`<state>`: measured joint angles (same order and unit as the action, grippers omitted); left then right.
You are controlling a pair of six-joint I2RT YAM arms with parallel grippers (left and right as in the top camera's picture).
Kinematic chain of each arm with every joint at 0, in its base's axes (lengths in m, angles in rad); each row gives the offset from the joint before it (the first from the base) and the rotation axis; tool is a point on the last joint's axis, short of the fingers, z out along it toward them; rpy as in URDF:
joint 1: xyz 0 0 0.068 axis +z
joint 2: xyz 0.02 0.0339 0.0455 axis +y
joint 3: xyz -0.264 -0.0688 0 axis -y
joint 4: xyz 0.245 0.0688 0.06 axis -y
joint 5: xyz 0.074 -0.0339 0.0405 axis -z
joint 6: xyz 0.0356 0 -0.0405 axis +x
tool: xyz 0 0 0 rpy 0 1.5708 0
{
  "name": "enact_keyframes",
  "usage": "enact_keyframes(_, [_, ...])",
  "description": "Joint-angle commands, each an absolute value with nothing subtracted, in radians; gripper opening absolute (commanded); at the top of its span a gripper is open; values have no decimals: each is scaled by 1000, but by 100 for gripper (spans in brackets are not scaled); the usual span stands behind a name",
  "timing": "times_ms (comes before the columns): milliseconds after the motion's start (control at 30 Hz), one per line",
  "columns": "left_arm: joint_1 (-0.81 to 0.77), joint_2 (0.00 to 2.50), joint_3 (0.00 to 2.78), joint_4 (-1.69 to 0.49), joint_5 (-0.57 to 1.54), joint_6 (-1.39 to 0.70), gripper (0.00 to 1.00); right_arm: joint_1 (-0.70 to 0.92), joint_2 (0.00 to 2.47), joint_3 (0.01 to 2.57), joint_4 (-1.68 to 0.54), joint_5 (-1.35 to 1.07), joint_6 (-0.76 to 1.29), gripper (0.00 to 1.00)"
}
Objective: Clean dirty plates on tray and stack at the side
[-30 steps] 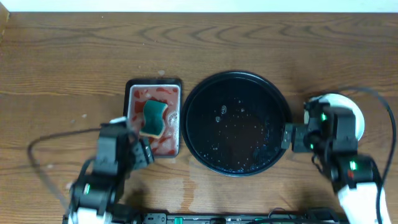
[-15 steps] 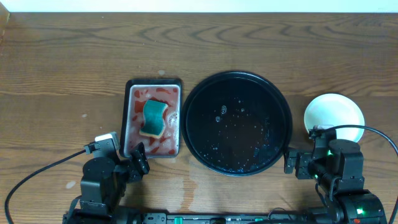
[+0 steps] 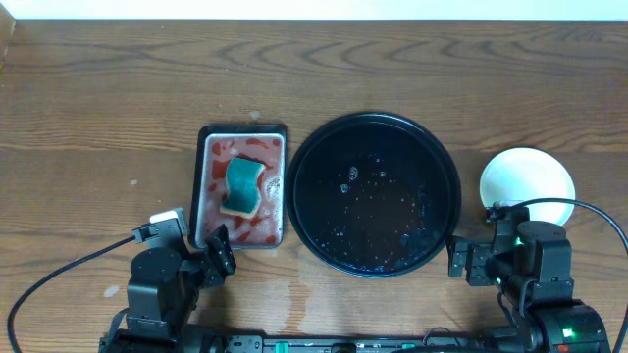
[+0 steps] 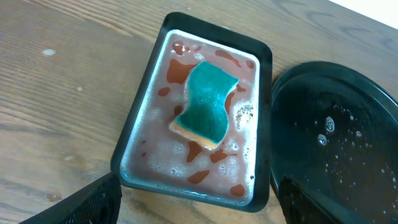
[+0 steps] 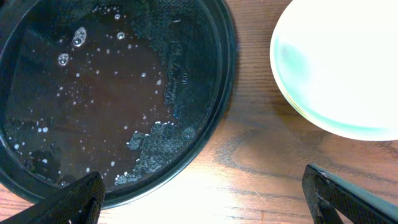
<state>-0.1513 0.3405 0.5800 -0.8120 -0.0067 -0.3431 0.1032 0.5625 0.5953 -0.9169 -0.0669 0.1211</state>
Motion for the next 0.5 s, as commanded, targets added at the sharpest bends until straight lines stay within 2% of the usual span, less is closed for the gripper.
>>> enact_keyframes(0, [-147, 338, 570, -815, -12, -353, 81, 115, 525, 589, -927, -63, 118, 99])
enact_keyframes(200, [-147, 338, 570, -815, -12, -353, 81, 114, 421, 574, -838, -49, 88, 99])
enact_keyframes(467, [-147, 338, 570, -815, -12, -353, 81, 112, 195, 416, -464, -54, 88, 99])
